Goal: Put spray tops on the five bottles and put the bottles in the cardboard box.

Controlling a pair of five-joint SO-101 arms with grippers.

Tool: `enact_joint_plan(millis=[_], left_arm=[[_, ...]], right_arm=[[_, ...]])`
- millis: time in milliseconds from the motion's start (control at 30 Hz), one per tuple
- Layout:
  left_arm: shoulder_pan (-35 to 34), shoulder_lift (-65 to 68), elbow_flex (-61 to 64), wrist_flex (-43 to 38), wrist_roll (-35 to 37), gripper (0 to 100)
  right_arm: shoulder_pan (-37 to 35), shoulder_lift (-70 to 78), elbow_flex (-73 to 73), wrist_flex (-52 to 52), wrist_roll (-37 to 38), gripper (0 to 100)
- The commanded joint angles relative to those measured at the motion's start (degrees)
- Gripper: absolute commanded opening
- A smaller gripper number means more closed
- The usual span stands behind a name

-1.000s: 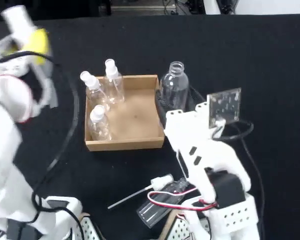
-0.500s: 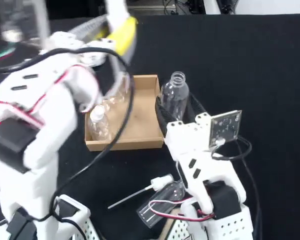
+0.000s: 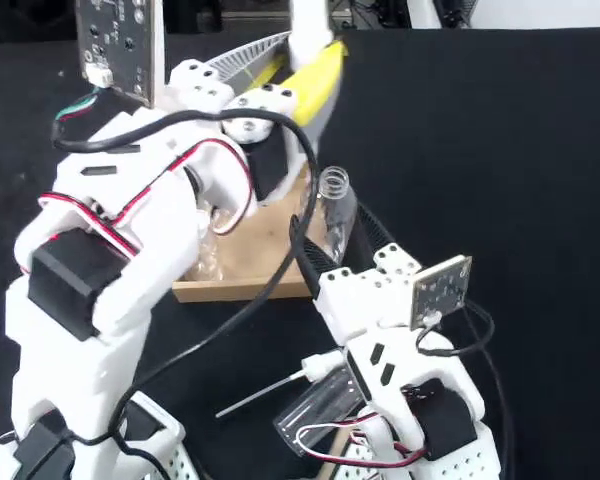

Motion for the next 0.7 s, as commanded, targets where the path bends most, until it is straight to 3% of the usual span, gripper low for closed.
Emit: enact_joint_plan(millis=[0,667], left_arm=[[0.8,-1.4,-0.8,-5.2,0.2,3],[1.1,-7.0,3.7,-7.7,0.6,3]], right_arm=[[-1.0,-1.0,-0.2,-2.2,-0.4,1.1],[-1.0,-1.0,-0.1,-2.2,-0.4,1.1]])
